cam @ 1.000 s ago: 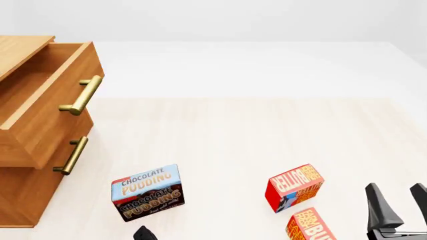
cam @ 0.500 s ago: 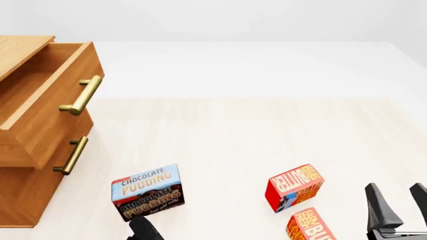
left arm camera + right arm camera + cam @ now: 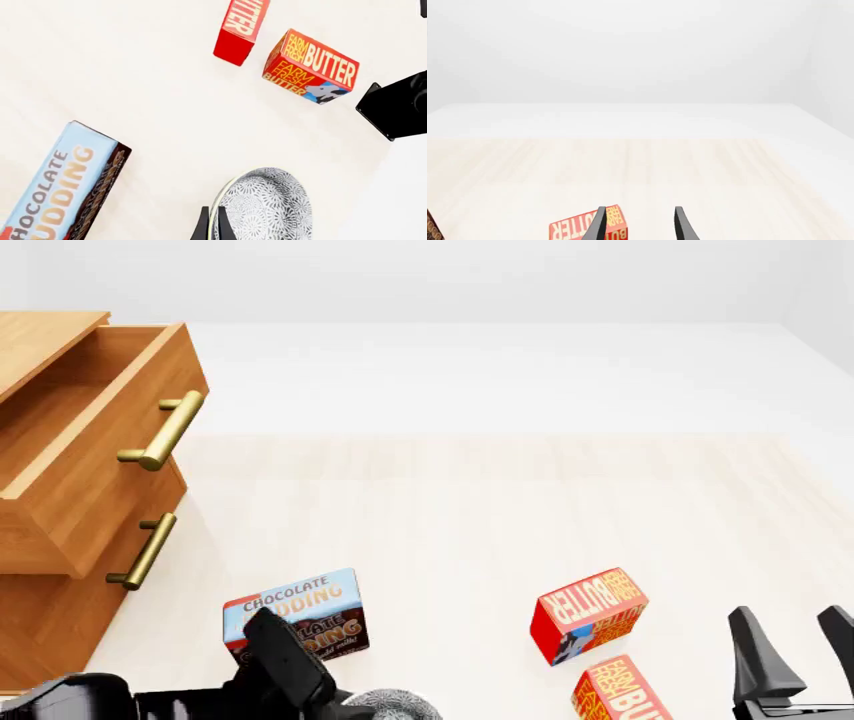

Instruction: Put the bowl in the top drawer of the cabinet.

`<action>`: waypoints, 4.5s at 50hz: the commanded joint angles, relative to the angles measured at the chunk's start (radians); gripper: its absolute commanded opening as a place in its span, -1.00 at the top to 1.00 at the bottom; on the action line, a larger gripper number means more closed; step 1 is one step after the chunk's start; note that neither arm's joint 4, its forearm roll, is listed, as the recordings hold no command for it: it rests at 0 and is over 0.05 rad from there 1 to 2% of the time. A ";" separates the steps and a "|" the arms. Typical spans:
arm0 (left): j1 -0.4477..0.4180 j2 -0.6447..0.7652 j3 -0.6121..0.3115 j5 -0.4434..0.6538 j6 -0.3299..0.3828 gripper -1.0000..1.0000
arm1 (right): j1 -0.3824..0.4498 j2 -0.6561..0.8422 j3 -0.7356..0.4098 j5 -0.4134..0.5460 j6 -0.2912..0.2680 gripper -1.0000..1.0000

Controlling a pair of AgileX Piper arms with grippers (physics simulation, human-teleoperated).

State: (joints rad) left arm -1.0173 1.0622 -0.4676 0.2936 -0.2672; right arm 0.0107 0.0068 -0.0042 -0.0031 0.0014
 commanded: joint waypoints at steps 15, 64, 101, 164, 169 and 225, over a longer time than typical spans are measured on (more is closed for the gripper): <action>0.205 -0.103 -0.440 0.344 0.183 1.00 | 0.022 -0.001 0.000 -0.003 -0.002 -1.00; 0.451 -0.058 -0.750 0.462 0.131 1.00 | 0.032 -0.003 0.000 -0.005 0.000 -1.00; 0.685 0.001 -1.028 0.534 0.093 1.00 | 0.039 -0.004 0.000 -0.007 0.000 -1.00; 1.087 -0.079 -1.007 0.437 -0.044 1.00 | 0.055 -0.004 0.000 -0.009 0.001 -1.00; 1.150 -0.082 -0.944 0.381 -0.063 1.00 | 0.056 -0.004 0.000 -0.010 0.002 -1.00; 1.450 -0.062 -0.785 0.135 -0.527 1.00 | 0.058 -0.004 0.000 -0.009 0.001 -1.00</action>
State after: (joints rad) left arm 0.3902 0.9722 -1.2055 0.4080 -0.7631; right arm 0.0683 0.0028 -0.0042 -0.0124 0.0025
